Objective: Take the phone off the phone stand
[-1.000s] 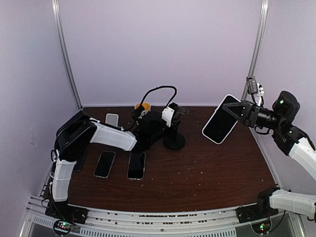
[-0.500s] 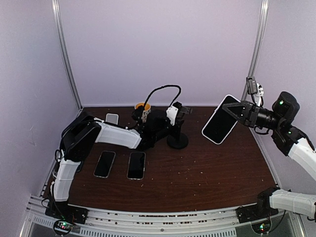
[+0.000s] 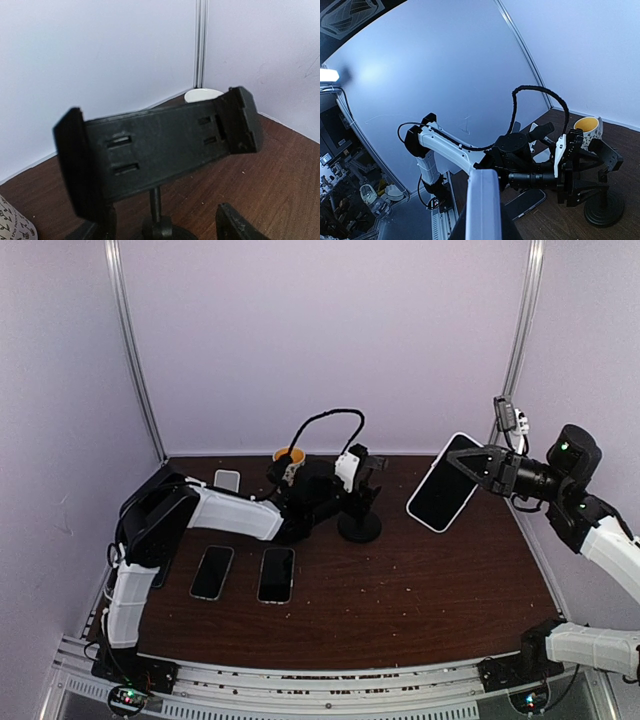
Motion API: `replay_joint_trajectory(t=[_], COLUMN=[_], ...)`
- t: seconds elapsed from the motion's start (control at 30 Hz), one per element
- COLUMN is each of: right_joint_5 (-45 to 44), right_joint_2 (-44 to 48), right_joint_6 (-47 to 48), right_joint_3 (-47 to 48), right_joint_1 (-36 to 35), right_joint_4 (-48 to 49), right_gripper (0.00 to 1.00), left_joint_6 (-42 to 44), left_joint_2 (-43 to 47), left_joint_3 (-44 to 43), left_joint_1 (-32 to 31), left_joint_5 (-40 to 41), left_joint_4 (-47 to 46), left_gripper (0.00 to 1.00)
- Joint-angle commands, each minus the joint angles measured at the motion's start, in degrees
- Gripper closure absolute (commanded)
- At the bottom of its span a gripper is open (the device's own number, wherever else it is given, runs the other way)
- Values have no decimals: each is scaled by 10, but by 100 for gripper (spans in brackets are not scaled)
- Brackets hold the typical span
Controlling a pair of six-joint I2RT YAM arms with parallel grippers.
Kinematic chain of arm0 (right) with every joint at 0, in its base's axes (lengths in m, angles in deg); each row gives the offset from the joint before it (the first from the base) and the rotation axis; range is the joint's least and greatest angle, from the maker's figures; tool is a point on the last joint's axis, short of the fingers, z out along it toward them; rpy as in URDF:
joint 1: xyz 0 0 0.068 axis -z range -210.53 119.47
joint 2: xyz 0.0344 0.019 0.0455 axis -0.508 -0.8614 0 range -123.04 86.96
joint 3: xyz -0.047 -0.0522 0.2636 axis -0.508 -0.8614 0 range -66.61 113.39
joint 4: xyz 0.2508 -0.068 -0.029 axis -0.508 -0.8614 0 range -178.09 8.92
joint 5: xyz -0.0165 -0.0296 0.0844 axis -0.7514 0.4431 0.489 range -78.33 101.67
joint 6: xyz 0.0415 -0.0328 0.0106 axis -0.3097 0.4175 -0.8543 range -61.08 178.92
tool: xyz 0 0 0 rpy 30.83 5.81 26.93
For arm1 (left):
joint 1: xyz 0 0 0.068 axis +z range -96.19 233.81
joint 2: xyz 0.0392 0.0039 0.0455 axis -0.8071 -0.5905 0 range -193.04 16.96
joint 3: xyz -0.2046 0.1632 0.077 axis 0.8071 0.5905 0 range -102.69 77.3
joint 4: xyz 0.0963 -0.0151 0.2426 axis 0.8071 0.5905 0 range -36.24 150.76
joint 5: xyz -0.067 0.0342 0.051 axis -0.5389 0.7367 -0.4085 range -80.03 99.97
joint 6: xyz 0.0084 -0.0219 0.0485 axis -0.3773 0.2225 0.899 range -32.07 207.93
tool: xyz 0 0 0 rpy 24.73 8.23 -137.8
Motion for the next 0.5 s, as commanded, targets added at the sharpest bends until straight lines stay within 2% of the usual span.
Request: replay_joint_trajectory(t=[0.0, 0.07, 0.1, 0.23, 0.33, 0.47], right_joint_5=[1, 0, 1, -1, 3, -24], right_joint_2=[-2, -5, -5, -6, -9, -6], right_joint_6=[-12, -8, -9, -12, -2, 70], right_joint_3=[5, 4, 2, -9, -11, -3], right_joint_1=[5, 5, 5, 4, -1, -28], right_joint_4=[37, 30, 28, 26, 7, -82], right_gripper=[100, 100, 100, 100, 100, 100], left_joint_6=[-4, -6, -7, 7, 18, -9], left_joint_2=[60, 80, 92, 139, 173, 251], left_joint_3=[32, 57, 73, 134, 163, 241], left_joint_1=[1, -2, -3, -20, -35, -41], left_joint_5=[-30, -37, -39, -36, -21, -29], left_joint_4=[-43, -51, -56, -77, -50, -35], left_gripper=[19, 4, 2, 2, 2, 2])
